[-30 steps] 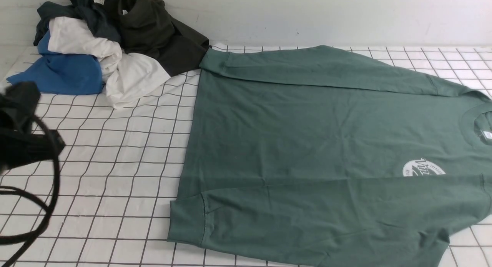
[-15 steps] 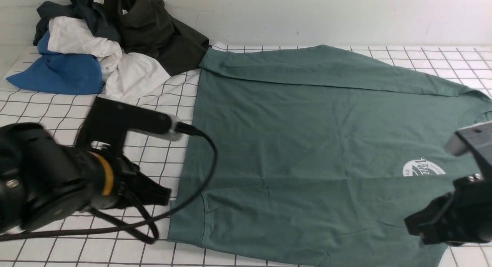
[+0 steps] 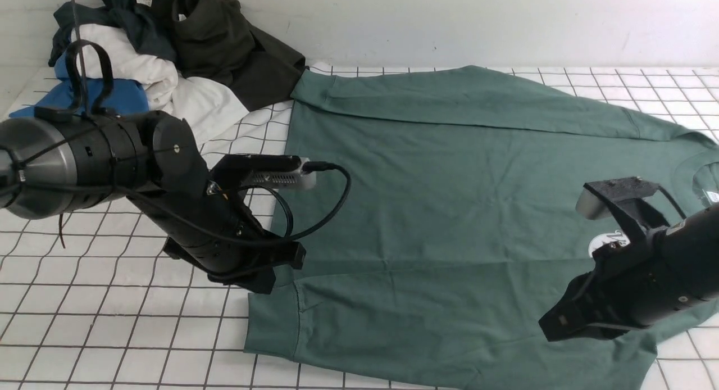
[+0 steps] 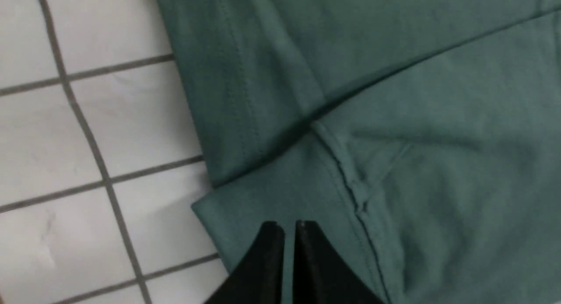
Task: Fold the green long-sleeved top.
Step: Use the left arm to clamp the cuff closest to it
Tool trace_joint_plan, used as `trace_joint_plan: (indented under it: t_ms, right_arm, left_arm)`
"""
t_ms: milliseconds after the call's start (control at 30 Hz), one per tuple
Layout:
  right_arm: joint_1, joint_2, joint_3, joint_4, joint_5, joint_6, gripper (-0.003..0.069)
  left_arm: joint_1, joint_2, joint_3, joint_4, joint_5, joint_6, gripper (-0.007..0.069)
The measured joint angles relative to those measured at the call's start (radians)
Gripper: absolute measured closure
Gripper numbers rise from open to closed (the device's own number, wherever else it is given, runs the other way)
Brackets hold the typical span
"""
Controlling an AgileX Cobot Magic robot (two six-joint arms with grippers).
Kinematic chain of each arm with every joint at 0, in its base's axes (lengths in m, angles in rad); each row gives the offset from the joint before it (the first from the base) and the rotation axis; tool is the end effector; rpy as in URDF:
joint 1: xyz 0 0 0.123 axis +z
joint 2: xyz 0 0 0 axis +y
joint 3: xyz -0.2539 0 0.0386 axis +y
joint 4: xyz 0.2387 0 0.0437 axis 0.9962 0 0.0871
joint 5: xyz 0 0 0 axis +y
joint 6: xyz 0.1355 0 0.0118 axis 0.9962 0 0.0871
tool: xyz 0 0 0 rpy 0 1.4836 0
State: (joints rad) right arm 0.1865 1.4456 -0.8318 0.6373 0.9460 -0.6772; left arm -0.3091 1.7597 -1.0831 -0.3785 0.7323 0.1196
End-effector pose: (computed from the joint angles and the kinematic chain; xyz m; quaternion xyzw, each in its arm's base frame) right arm 0.2345 0.1111 0.1613 -0.2421 0.9328 0.2436 0.1090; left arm 0.3100 -0.1343 0.1233 0.0869 0.9784 -0.1531 0.1080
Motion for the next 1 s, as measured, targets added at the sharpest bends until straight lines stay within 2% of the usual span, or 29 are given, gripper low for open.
trace_joint_plan:
  t_ms: [167, 233, 333, 400, 533, 633, 767, 800, 867, 1000]
  right_arm:
    - [0.000, 0.000, 0.000, 0.000, 0.003, -0.004, 0.0669]
    - [0.000, 0.000, 0.000, 0.000, 0.003, -0.007, 0.0669]
    - [0.000, 0.000, 0.000, 0.004, 0.003, -0.013, 0.0669]
    - [0.000, 0.000, 0.000, 0.010, 0.003, -0.020, 0.0669]
    - [0.000, 0.000, 0.000, 0.032, 0.003, -0.026, 0.0669]
    - [0.000, 0.000, 0.000, 0.045, 0.003, -0.028, 0.0669]
    - [0.000, 0.000, 0.000, 0.048, 0.003, -0.034, 0.0669]
    - [0.000, 0.000, 0.000, 0.051, 0.003, -0.040, 0.0669]
    - [0.000, 0.000, 0.000, 0.053, 0.003, -0.050, 0.0669]
    - [0.000, 0.000, 0.000, 0.059, 0.003, -0.067, 0.0669]
  left_arm:
    - [0.009, 0.032, 0.000, 0.012, 0.001, 0.003, 0.0495]
    - [0.009, 0.038, -0.002, 0.015, -0.001, 0.003, 0.0393]
    - [0.009, 0.041, -0.003, 0.023, 0.000, -0.004, 0.0291]
    - [0.009, 0.044, -0.003, 0.034, 0.001, -0.022, 0.0246]
    - [0.009, 0.051, -0.003, 0.042, 0.001, -0.045, 0.0229]
    - [0.009, 0.072, -0.005, 0.042, 0.001, -0.051, 0.0244]
    - [0.009, 0.097, -0.006, 0.043, 0.001, -0.050, 0.0364]
    - [0.009, 0.096, -0.006, 0.041, 0.004, -0.049, 0.0440]
    - [0.009, 0.081, -0.006, 0.040, 0.012, -0.040, 0.0543]
    - [0.009, 0.007, -0.006, 0.040, 0.031, 0.001, 0.0617]
